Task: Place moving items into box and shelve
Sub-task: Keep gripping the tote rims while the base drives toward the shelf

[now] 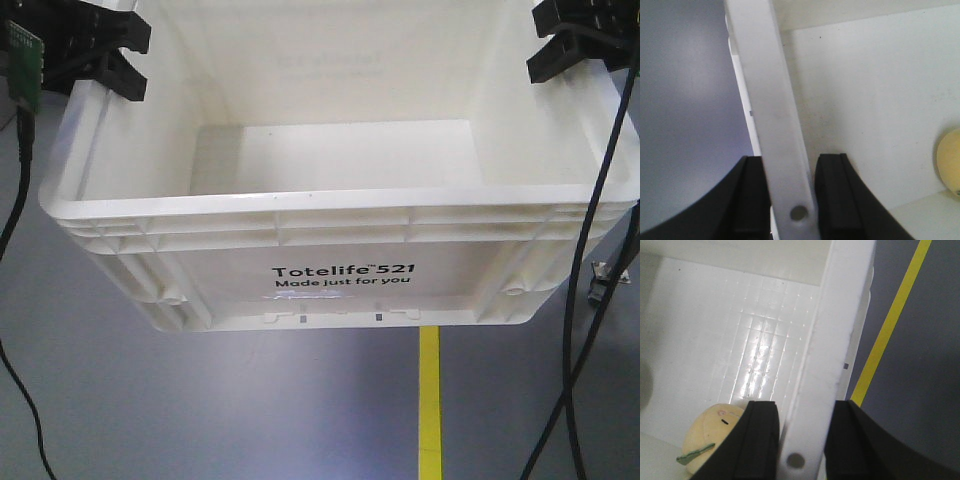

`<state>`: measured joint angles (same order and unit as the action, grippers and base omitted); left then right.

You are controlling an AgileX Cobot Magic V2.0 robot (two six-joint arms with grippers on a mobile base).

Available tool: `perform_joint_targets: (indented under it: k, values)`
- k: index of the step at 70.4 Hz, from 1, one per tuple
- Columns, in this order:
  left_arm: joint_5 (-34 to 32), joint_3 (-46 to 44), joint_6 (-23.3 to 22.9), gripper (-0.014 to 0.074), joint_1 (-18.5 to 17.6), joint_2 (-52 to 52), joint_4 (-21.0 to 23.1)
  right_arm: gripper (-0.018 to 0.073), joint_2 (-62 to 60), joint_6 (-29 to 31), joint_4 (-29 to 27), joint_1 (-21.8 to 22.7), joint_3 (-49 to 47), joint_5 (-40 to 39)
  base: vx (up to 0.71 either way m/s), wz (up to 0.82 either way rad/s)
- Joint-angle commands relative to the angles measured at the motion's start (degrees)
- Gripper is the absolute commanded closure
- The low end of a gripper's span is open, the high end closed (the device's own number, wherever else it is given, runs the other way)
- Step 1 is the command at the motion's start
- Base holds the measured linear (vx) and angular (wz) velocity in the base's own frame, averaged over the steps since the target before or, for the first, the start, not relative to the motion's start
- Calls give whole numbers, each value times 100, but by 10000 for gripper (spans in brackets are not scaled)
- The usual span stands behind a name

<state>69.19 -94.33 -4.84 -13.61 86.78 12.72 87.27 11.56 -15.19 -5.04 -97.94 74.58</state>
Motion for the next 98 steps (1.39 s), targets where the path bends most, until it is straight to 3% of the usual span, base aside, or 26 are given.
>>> perform_joint_targets:
  k: [1,98]
  values:
    - [-663,-273,119,613,-58,-301,608,571,-307,198,-652,-45,-217,-106,53,-13]
    - [-664,-273,119,613,-58,-301,608,571,-307,198,-649,-45,-217,-107,54,-9]
